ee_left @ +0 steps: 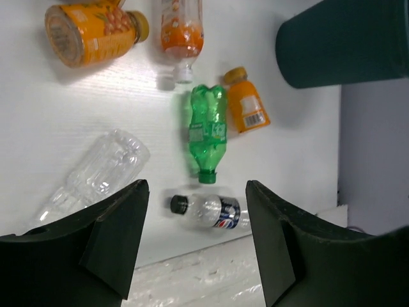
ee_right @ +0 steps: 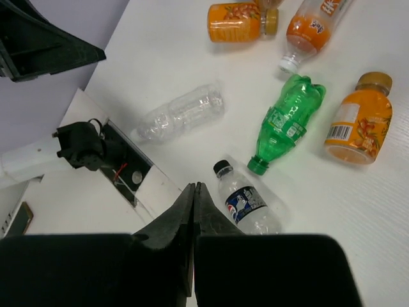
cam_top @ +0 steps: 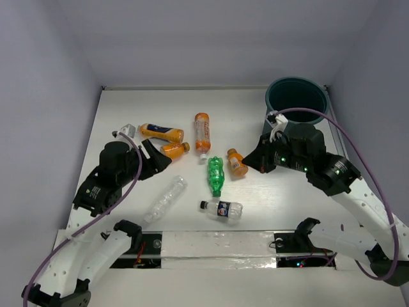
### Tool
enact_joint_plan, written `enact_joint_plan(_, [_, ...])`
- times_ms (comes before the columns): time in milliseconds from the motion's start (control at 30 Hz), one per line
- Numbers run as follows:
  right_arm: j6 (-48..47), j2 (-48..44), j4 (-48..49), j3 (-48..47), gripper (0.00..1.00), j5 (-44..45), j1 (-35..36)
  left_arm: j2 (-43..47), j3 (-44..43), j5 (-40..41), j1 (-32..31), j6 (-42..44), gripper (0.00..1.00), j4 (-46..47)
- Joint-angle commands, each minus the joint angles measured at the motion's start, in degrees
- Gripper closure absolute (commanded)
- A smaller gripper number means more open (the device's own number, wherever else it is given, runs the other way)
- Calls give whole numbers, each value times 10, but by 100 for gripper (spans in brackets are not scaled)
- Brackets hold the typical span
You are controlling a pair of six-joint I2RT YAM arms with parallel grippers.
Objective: Put the plastic bottles in the bin
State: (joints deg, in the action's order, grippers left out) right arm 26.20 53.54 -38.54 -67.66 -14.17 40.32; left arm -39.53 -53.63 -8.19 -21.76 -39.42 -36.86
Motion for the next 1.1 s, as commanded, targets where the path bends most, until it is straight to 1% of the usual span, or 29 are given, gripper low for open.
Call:
enact_joint_plan(0, [1,-25,31,-12,100,-1,3,-14,-18,-37,-1,40,40,-48])
enact_joint_plan(33, [-12,-29,26,-16,91,12,3,-26,-21,-45,-1,50,40,-61])
enact_joint_plan(100, [-31,-31,4,-26,67,24,3,-42,-18,-79,-1,60,40,-71])
enact_joint_plan(133, [-38,-34,0,-26,52,27,3,-51,-18,-85,-1,66,42,-77])
enact_joint_plan(167, [-45,-38,1,-21,46,28,3,-68,-19,-88,-1,72,44,-94])
enact_joint_plan(200, [-45,-47,4,-15,43,28,3,-74,-20,-83,-1,85,47,-100])
enact_joint_plan(233, [-45,-53,8,-2,49,25,3,-81,-23,-76,-1,90,56,-108])
enact_joint_plan(267, [-43,-57,18,6,65,11,3,-92,-30,-68,-1,94,62,-121])
enact_joint_plan(300, [-42,-62,21,11,91,5,3,-98,-34,-49,-1,102,69,-126])
enact_joint_plan(333, [-42,-63,22,16,99,-1,3,-105,-37,-42,-1,106,86,-131])
enact_joint_plan(400, [-40,-68,28,29,100,-5,3,-123,-45,-33,-1,111,98,-139])
enact_joint_plan(433, [-40,-75,29,34,100,-3,3,-130,-46,-28,-1,119,100,-142])
enact_joint_plan(500, [-42,-82,36,50,100,3,3,-147,-48,-9,-1,128,100,-150])
enact_joint_plan(600, [-43,-87,46,66,92,1,3,-170,-41,13,-7,143,100,-156])
enact_joint_plan(633, [-44,-86,45,67,88,-3,3,-176,-38,12,-13,145,89,-154])
enact_joint_plan(700, [-42,-88,53,75,81,-16,3,-189,-23,9,-26,148,72,-139])
enact_joint_plan(733, [-41,-91,57,88,74,-18,3,-195,-19,10,-33,151,59,-135])
enact_joint_plan(800, [-43,-95,64,100,66,-26,3,-217,-15,19,-39,159,47,-122])
enact_joint_plan(833, [-45,-94,64,107,58,-30,3,-225,-16,22,-39,161,40,-116])
enact_joint_plan(900, [-52,-92,60,111,50,-41,3,-250,-19,19,-52,165,35,-86])
enact_joint_plan(933, [-54,-91,59,112,48,-44,3,-259,-21,14,-52,166,30,-74])
enact_joint_plan(1000, [-59,-92,55,118,41,-42,3,-293,-28,5,-68,174,27,-51])
enact_joint_plan(1033, [-61,-97,55,120,35,-39,3,-307,-31,6,-75,182,26,-45])
enact_joint_plan(1067, [-62,-98,54,124,32,-38,3,-330,-37,9,-80,187,26,-38])
